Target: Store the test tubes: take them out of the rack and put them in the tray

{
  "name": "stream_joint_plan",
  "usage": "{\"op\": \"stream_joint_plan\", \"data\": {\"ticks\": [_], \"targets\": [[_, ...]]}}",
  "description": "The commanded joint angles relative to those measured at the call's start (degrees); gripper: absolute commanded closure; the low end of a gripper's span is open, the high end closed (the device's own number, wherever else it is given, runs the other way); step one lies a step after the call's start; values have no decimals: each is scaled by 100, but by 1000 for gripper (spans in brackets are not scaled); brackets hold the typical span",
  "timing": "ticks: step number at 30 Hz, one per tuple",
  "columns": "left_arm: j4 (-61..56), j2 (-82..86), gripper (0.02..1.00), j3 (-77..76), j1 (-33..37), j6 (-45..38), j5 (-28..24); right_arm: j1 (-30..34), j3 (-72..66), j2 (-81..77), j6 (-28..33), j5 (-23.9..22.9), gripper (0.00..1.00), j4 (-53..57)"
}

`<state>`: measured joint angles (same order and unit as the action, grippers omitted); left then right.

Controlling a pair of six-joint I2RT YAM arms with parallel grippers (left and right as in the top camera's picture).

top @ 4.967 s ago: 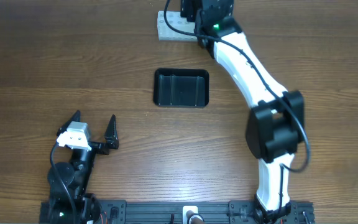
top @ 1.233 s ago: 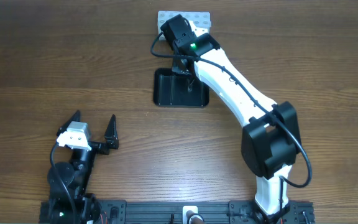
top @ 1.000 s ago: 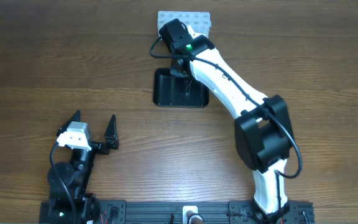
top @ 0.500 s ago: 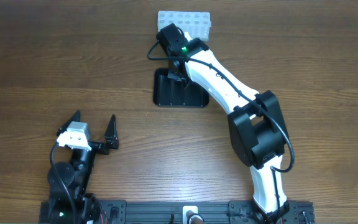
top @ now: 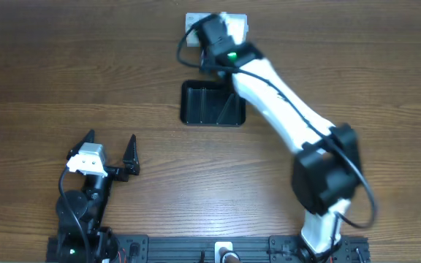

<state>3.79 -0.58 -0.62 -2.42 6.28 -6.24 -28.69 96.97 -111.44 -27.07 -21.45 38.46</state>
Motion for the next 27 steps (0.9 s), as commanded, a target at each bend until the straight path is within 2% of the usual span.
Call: {"op": "stream_joint_plan", "data": {"ticks": [1, 3, 7, 12, 17, 27], "targets": [[9, 37, 18, 28, 42, 57, -76, 911, -901, 1368, 1467, -92, 62, -879], [9, 37, 18, 28, 39, 57, -76, 1300, -1381, 1873, 1635, 291, 9, -1108], [9, 37, 18, 28, 42, 57, -76, 1987, -2483, 2990, 1655, 772, 9, -1390], [9, 37, 18, 28, 42, 57, -76, 2138, -4227, 4465, 2087, 787, 9, -2277], [9, 37, 18, 28, 42, 57, -76, 2159, -5923, 6102, 2159, 638, 7, -3042], [9, 35, 18, 28, 39, 57, -76, 2544, -7910, 8979, 2420, 533, 9, -2929]]}}
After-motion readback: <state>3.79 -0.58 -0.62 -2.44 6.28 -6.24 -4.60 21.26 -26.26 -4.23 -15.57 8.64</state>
